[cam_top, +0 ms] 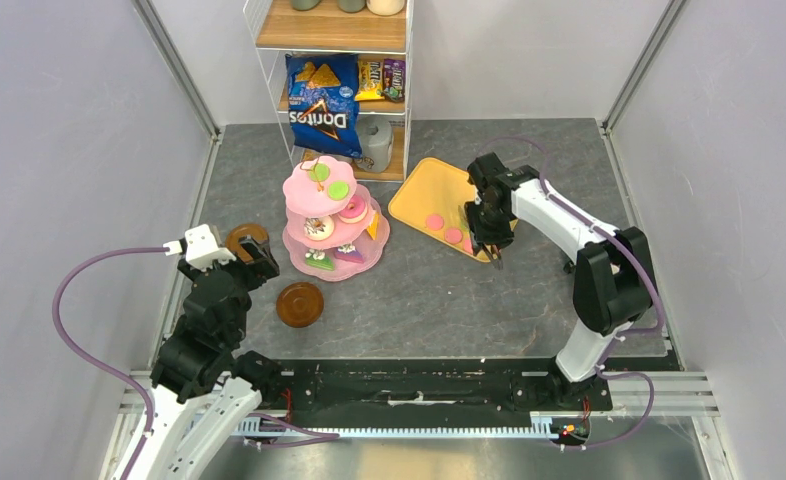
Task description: Serve the afternoon tea
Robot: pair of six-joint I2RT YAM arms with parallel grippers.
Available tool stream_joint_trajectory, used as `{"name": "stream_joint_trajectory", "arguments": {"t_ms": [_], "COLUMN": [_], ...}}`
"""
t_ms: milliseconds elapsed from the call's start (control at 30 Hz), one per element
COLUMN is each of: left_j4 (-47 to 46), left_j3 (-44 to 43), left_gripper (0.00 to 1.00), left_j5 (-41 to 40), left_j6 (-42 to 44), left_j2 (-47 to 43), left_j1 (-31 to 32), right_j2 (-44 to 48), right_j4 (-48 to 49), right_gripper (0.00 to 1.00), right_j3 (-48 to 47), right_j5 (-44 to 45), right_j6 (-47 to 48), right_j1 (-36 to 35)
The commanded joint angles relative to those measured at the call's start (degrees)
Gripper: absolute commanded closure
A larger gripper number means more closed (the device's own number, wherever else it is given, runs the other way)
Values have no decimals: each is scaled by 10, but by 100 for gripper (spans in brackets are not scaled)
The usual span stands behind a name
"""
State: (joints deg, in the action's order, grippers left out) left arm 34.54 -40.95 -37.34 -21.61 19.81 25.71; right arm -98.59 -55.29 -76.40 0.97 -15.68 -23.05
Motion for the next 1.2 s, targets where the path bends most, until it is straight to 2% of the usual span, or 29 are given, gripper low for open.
{"name": "stream_joint_trajectory", "arguments": {"t_ms": [0, 300, 1167], "left_j4": [-15, -15, -16], "left_j3": [-1, 0, 0], "left_gripper": [10, 10, 10], "left_j5": [-2, 0, 1], "left_j6": [-15, -15, -15], "left_j2": [-2, -2, 1], "left_j1": [-3, -4, -4], "right_j2": [-8, 23, -18], "right_j4": [16, 5, -21], "right_gripper": [50, 39, 42], "right_j3": [-49, -16, -18], "right_j5": [0, 17, 28], "right_j6": [-3, 4, 26], "right_j1": [-3, -3, -20]}}
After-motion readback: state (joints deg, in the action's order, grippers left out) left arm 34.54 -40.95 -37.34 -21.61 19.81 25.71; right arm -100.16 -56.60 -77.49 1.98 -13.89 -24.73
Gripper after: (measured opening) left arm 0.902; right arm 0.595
